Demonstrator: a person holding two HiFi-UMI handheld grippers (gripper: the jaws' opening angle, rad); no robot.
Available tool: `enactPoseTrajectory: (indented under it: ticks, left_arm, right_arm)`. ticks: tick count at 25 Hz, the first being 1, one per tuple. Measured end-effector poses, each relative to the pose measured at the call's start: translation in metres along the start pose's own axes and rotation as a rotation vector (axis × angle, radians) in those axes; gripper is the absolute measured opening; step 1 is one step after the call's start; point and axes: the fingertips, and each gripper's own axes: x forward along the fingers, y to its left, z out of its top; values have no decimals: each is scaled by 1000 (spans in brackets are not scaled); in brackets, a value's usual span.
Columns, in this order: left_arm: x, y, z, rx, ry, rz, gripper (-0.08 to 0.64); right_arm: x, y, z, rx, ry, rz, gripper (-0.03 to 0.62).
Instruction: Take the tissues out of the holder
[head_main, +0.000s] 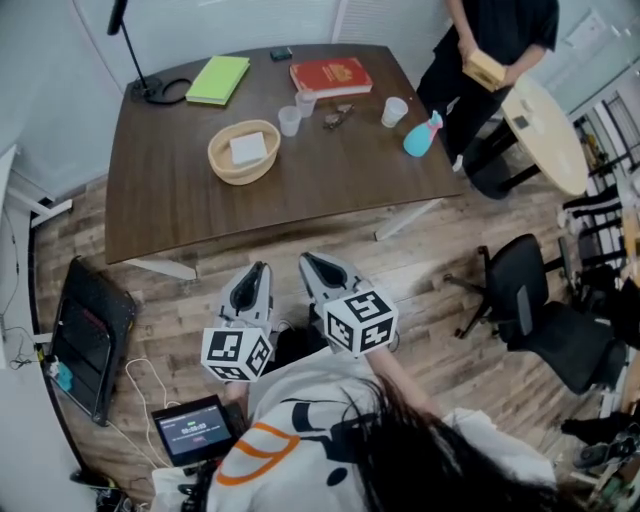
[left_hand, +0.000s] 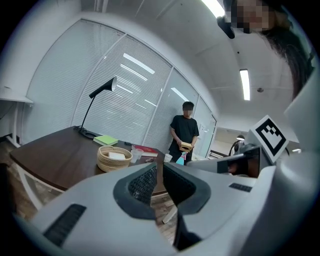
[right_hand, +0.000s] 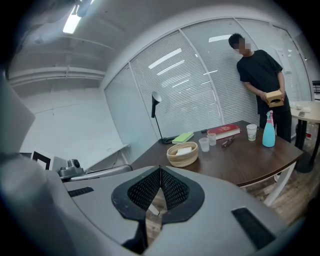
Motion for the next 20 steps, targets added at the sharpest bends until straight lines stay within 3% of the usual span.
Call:
enactPoseTrajectory:
  ticks: [6,13,20]
  left_arm:
    - [15,17,-3,-13,14,51,37]
    - [46,62,17,-20,-15,141,37]
    - [108,75,35,-33,-20,181,37]
  right_arm:
    - [24,-15,4,21,18,37,11]
    - [81,-28,26,15,39,114,11]
    - [123,-70,61,16,62,167,11]
